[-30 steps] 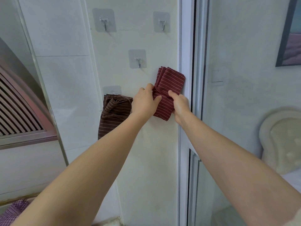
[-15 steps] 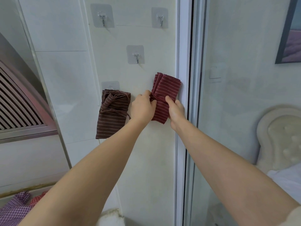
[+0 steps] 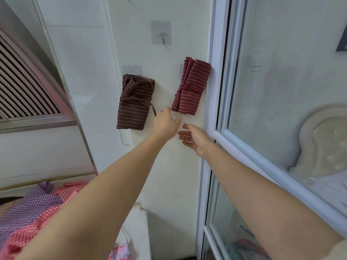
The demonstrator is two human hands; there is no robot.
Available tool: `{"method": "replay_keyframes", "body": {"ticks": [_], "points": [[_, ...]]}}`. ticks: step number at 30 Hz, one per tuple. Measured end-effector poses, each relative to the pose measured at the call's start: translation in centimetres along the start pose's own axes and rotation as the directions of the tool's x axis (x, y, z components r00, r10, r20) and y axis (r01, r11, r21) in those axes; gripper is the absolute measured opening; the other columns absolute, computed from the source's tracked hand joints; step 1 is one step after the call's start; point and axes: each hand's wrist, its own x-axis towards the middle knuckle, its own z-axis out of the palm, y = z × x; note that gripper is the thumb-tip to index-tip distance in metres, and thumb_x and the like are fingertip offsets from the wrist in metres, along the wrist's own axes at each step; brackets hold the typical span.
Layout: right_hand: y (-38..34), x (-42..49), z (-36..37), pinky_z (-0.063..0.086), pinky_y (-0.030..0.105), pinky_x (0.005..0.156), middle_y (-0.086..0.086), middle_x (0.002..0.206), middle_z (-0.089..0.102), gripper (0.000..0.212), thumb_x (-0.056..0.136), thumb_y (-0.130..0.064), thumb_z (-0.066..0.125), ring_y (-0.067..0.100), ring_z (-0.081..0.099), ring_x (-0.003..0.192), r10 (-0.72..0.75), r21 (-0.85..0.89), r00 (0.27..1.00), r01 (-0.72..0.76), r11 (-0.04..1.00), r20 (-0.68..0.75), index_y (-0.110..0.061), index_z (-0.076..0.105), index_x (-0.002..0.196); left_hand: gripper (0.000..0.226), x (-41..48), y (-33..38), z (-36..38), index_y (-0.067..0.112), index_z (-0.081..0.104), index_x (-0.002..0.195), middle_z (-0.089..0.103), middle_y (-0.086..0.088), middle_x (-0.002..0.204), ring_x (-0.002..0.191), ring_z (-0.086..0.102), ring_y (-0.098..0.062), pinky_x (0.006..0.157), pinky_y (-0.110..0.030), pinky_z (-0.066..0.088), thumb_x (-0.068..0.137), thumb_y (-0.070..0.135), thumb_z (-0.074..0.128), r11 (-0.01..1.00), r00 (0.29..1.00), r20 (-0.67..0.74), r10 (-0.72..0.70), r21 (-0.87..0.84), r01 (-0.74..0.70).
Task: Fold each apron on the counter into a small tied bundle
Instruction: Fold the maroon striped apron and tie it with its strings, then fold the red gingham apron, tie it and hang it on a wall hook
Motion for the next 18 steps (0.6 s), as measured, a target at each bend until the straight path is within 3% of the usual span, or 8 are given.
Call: {"method": "replay_keyframes", "body": {"ticks": [2, 7, 12, 16, 18], "points": [[1.8, -0.9, 0.5, 0.053, 0.029, 0.076, 0.005, 0.091, 0.070, 0.023, 0.099, -0.022, 0.050, 0.015, 0.064, 0.076, 0.049, -0.064, 0.998, -0.047, 0.997, 0.027, -0.011, 0.063, 0.115, 0.042, -1.4, -1.5, 0.5, 0.013, 0.050, 0.134, 0.057, -0.009, 0.127, 0.103, 0.062, -0.026, 0.088, -0.040, 0.055, 0.097, 0.033, 0.051, 0.999, 0.998, 0.030, -0.046, -0.008, 0.047], [8.0, -3.2, 2.9, 0.050, 0.026, 0.071, 0.004, 0.086, 0.068, 0.017, 0.096, -0.018, 0.052, 0.015, 0.062, 0.071, 0.185, -0.228, 0.976, -0.154, 0.961, 0.118, -0.011, 0.063, 0.107, 0.019, -6.8, -8.0, 1.5, 0.018, 0.068, 0.098, 0.071, 0.000, 0.092, 0.082, 0.069, -0.021, 0.074, -0.038, 0.059, 0.092, 0.025, 0.051, 0.977, 0.974, 0.116, -0.193, -0.064, 0.201], [16.4, -6.3, 7.7, 0.046, 0.024, 0.064, 0.005, 0.083, 0.066, 0.006, 0.096, -0.016, 0.055, 0.015, 0.060, 0.067, 0.389, -0.388, 0.892, -0.283, 0.877, 0.229, -0.012, 0.060, 0.098, 0.016, -15.5, -18.4, 1.6, 0.012, 0.070, 0.095, 0.071, 0.002, 0.078, 0.060, 0.066, -0.013, 0.063, -0.029, 0.055, 0.092, 0.020, 0.056, 0.914, 0.894, 0.233, -0.384, -0.045, 0.404], [22.1, -8.2, 13.2, 0.044, 0.022, 0.060, 0.006, 0.081, 0.064, 0.004, 0.095, -0.015, 0.056, 0.012, 0.057, 0.064, 0.486, -0.493, 0.820, -0.303, 0.816, 0.301, -0.012, 0.058, 0.094, 0.019, -22.1, -27.4, 0.2, 0.003, 0.072, 0.084, 0.072, -0.011, 0.076, 0.074, 0.068, -0.029, 0.074, -0.039, 0.057, 0.091, 0.015, 0.059, 0.850, 0.823, 0.240, -0.514, 0.017, 0.526], [24.7, -8.9, 16.4, 0.045, 0.022, 0.061, 0.008, 0.085, 0.064, 0.006, 0.094, -0.013, 0.055, 0.014, 0.058, 0.066, 0.528, -0.549, 0.778, -0.291, 0.783, 0.341, -0.010, 0.061, 0.095, 0.021, -24.9, -31.6, -0.9, 0.003, 0.072, 0.084, 0.071, -0.012, 0.079, 0.076, 0.067, -0.030, 0.072, -0.039, 0.055, 0.093, 0.018, 0.058, 0.806, 0.776, 0.232, -0.586, 0.071, 0.587]]}}
